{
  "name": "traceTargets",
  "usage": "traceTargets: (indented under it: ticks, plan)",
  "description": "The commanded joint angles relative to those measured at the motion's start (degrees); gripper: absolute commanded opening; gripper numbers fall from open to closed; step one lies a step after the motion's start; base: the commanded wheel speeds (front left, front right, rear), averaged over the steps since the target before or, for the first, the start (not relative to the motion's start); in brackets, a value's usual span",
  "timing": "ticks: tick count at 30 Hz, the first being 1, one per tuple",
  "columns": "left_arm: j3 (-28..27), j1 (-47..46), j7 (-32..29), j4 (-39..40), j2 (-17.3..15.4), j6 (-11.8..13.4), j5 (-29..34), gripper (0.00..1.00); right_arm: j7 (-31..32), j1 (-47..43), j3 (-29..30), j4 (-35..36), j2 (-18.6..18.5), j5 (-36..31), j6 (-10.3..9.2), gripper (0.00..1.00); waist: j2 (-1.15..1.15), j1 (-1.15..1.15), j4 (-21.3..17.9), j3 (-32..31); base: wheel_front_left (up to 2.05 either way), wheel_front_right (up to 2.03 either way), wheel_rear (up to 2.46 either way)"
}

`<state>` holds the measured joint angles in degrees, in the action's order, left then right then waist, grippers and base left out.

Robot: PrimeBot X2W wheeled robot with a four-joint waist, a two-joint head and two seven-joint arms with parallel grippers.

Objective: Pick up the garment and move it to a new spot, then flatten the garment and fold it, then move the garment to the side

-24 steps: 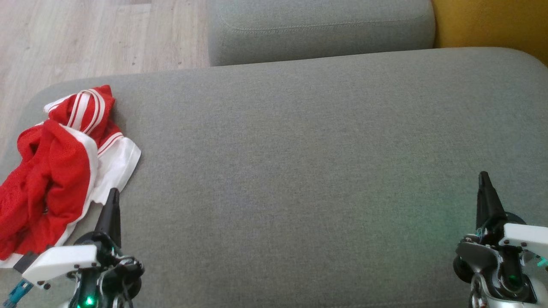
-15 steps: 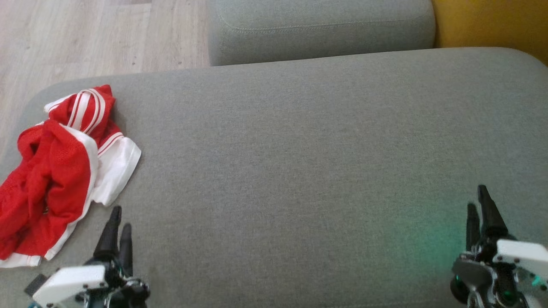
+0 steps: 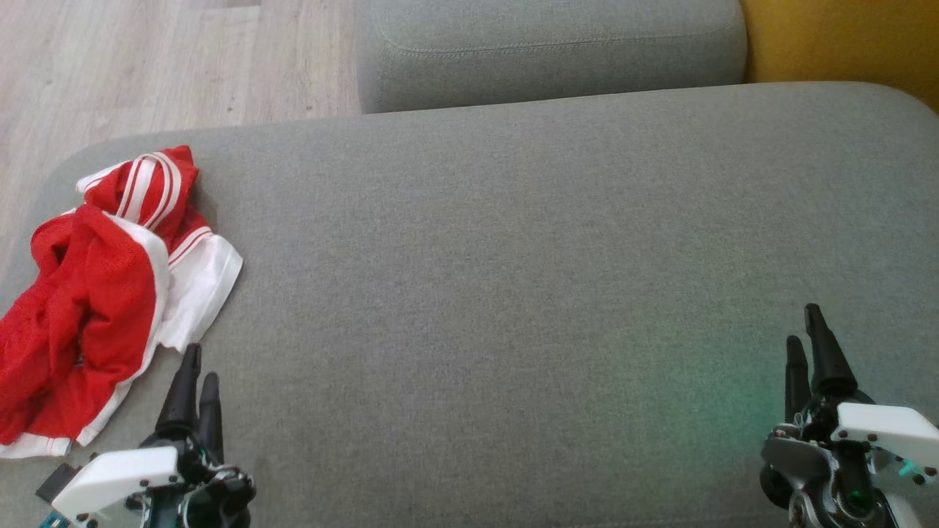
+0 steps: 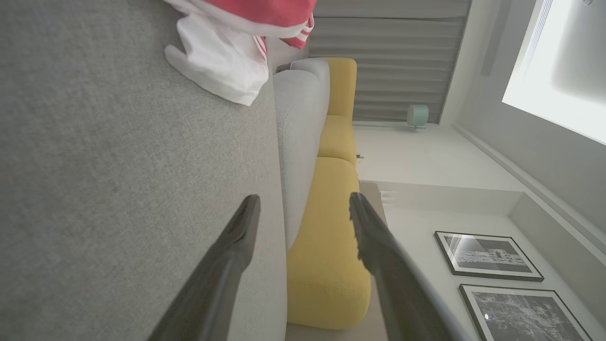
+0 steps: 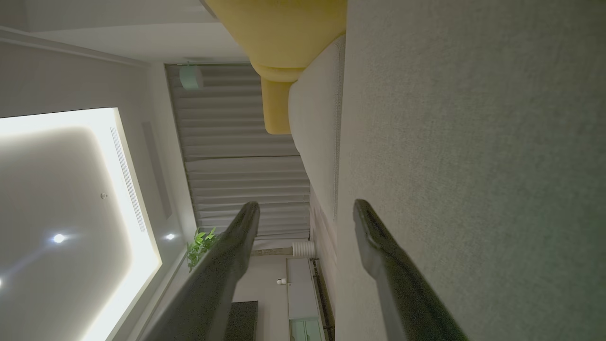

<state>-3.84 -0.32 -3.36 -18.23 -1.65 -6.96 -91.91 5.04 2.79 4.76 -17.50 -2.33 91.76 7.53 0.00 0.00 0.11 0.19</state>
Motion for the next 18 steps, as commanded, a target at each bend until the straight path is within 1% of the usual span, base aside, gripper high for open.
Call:
traceTargets:
  ticks: [1, 4, 7, 12, 18]
  plan:
    - [0.2, -3.0, 0.5, 2.5, -0.6, -0.1, 0.3, 1.00, -0.6, 2.8, -0.5, 2.4, -0.2, 0.2, -0.01, 1.00, 0.00, 0.00, 0.0, 0.0, 0.00, 0.00, 0.00]
    - [0.5, -3.0, 1.0, 3.2, -0.7, -0.1, 0.7, 1.00, -1.1, 3.1, -1.1, 3.0, -0.3, -0.3, -0.01, 1.00, 0.00, 0.00, 0.0, 0.0, 0.00, 0.00, 0.00]
    - [0.5, -3.1, 1.7, 4.1, -0.7, -0.2, 2.9, 1.00, -1.8, 3.4, -2.3, 4.0, -0.6, -1.3, -0.01, 1.00, 0.00, 0.00, 0.0, 0.0, 0.00, 0.00, 0.00]
    - [0.1, -3.3, 2.5, 4.9, -0.7, -0.1, 8.7, 1.00, -3.4, 3.9, -4.5, 4.6, -1.6, -3.4, -0.01, 1.00, 0.00, 0.00, 0.0, 0.0, 0.00, 0.00, 0.00]
    - [0.5, -3.5, 3.5, 6.4, -0.7, 0.6, 15.2, 1.00, -5.0, 5.0, -7.8, 4.5, -2.9, -6.9, -0.01, 1.00, 0.00, 0.00, -0.1, 0.1, 0.00, 0.00, 0.00]
